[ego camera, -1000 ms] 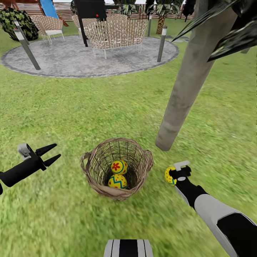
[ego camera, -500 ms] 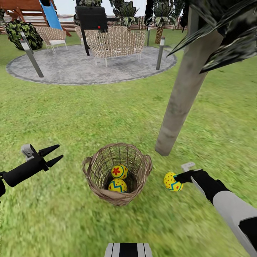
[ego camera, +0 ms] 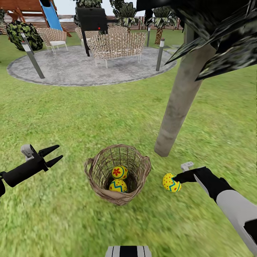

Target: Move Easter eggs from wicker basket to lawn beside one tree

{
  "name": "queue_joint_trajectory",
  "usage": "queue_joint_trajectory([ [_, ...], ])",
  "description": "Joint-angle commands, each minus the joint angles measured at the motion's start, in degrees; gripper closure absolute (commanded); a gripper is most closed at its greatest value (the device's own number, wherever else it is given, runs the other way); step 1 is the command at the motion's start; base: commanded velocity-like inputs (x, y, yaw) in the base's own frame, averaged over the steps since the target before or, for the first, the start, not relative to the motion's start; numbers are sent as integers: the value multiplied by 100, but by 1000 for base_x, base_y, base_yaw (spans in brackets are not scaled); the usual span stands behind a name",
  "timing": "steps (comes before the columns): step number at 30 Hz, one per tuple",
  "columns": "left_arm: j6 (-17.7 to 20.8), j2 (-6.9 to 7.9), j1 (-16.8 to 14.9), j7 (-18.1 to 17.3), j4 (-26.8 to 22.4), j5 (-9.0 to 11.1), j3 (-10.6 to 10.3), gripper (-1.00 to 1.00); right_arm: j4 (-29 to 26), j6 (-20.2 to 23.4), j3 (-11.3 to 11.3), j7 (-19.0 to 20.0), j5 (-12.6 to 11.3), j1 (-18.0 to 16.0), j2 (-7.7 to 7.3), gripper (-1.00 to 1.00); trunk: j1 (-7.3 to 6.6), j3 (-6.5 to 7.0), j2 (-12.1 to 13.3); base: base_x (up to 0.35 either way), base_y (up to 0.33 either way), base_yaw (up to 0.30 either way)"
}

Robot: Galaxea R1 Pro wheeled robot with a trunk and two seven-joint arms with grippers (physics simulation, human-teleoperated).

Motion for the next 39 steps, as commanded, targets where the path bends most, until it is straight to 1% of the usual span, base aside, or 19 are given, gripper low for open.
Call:
queue_joint_trajectory([
  [1, 25, -5, -4, -39, -18, -27, 7, -100, -126, 44, 29, 326, -36, -3, -111, -100, -4, -4, 0, -88, 0, 0],
  [3, 25, -8, -4, -49, -29, -24, 20, -100, -459, 139, -2, 970, -53, -2, -401, -100, -4, -4, 0, -30, 0, 0],
  [4, 25, -9, -4, -50, -27, -23, 23, -100, -577, 292, -170, 1370, -66, -3, -520, -100, -4, -4, 0, -6, 0, 0],
  [5, 25, -9, -4, -50, -20, -26, 23, -100, -650, 394, -451, 1870, -66, -3, -581, -100, -4, -4, 0, -2, 0, 0],
  [7, 25, -9, -4, -51, -11, -24, 24, -100, -690, 451, -880, 2570, -63, -3, -638, -100, -4, -4, 0, -1, 0, 0],
  [8, 25, -9, -4, -51, -7, -23, 21, -100, -709, 466, -1011, 2779, -68, -3, -648, -100, -4, -4, 0, 0, 0, 0],
  [12, 25, -9, -4, -55, -5, -23, 18, -100, -1286, 701, -1218, 3065, -79, 4, -620, -100, -4, -4, 0, 0, 0, 0],
  [18, 25, -9, -4, -59, 4, -23, 24, -100, -1845, 1194, -1255, 3103, -115, 5, -588, -100, -4, -4, 0, 0, 0, 0],
  [21, 25, -5, -4, -59, 8, -23, 31, -100, -2044, 1571, -1257, 3104, -434, 8, -547, -100, -4, -4, 0, 0, 0, 0],
  [22, 25, -2, -4, -59, 11, -23, 32, -100, -2100, 1808, -1255, 3092, -821, 12, -474, -100, -4, -4, 0, 0, 0, 0],
  [25, 25, -1, -4, -59, 17, -27, 33, -100, -2137, 1952, -1250, 3079, -1312, 14, -347, -100, -4, -4, 0, 0, 0, 0],
  [26, 25, 1, -4, -59, 24, -32, 33, -100, -2142, 1983, -1249, 3073, -1476, 14, -206, -100, -4, -4, 0, 0, 0, 0],
  [29, 25, 12, -4, -59, 29, -38, 33, -100, -2128, 1988, -1245, 3037, -1544, 28, 145, -100, -4, -4, 0, 0, 0, 0],
  [31, 25, 29, -4, -59, 30, -40, 35, -100, -2132, 1982, -1235, 2850, -1528, 48, 537, -100, -4, -4, 0, 0, 0, 0],
  [32, 25, 62, -4, -59, 30, -38, 34, -100, -2137, 1981, -1230, 2640, -1521, 51, 727, -100, -4, -4, 0, 0, 0, 0],
  [33, 26, 110, -4, -59, 31, -35, 33, -100, -2143, 1979, -1214, 2185, -1516, 55, 1070, -100, -4, -4, 0, 0, 0, 0],
  [36, 30, 135, -2, -59, 31, -33, 33, -100, -2142, 1962, -1180, 1598, -1508, 60, 1475, -100, -4, -4, 0, 0, 0, 0],
  [38, 28, 141, -3, -59, 31, -32, 33, -100, -2145, 1941, -1149, 1160, -1505, 64, 1653, -100, -4, -4, 0, 0, 0, 0],
  [39, 26, 140, -3, -59, 31, -32, 33, -100, -2148, 1932, -1130, 797, -1505, 66, 1744, -100, -4, -4, 0, 0, 0, 0],
])
